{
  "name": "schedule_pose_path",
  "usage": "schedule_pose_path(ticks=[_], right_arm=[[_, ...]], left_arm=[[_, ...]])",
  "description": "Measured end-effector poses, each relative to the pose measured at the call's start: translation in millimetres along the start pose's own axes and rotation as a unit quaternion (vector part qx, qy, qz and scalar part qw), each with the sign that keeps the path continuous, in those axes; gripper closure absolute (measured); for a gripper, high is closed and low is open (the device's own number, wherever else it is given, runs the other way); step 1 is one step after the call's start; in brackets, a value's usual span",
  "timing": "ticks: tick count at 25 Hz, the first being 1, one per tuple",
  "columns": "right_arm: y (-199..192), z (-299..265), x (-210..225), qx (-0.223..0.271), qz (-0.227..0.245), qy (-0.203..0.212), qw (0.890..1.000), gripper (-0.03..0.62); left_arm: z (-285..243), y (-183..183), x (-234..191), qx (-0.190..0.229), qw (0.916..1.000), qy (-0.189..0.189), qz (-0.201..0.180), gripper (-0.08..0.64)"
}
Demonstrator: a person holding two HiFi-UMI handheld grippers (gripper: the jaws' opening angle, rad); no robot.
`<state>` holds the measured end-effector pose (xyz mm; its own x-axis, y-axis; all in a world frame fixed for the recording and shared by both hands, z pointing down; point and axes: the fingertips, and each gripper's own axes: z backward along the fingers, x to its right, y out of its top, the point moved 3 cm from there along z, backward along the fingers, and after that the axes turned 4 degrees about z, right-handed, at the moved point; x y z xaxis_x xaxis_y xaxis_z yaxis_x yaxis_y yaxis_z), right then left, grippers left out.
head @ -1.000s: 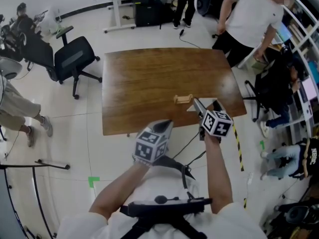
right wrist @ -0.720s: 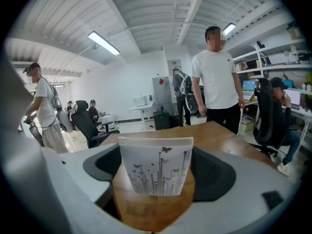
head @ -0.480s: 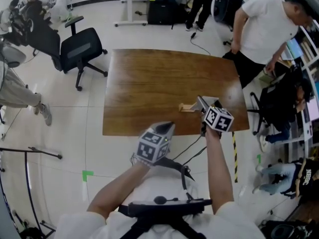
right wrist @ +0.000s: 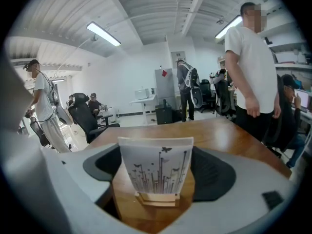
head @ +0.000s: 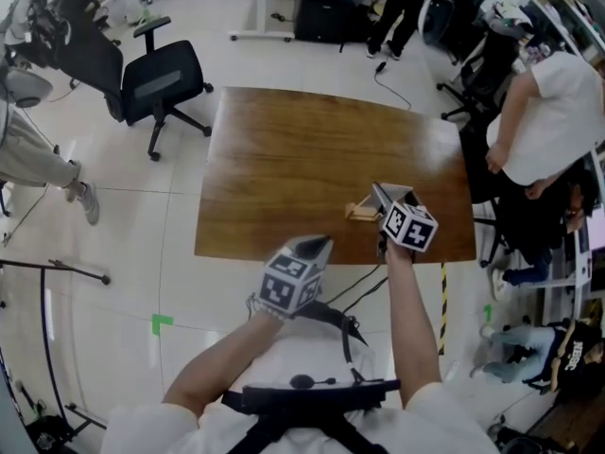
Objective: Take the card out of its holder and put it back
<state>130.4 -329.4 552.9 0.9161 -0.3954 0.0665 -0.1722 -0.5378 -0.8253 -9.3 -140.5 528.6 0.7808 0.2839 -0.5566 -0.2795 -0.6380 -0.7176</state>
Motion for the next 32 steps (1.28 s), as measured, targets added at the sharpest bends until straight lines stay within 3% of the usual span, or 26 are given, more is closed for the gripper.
schedule_pose_path(ticks=[32], right_arm=[[-19,-27,3,-0.015,-0.013,-0.011,1.0,0.126]], left_arm=[[0,-11,-15,-0.014,0.9996,0.008,0.021,0.568]])
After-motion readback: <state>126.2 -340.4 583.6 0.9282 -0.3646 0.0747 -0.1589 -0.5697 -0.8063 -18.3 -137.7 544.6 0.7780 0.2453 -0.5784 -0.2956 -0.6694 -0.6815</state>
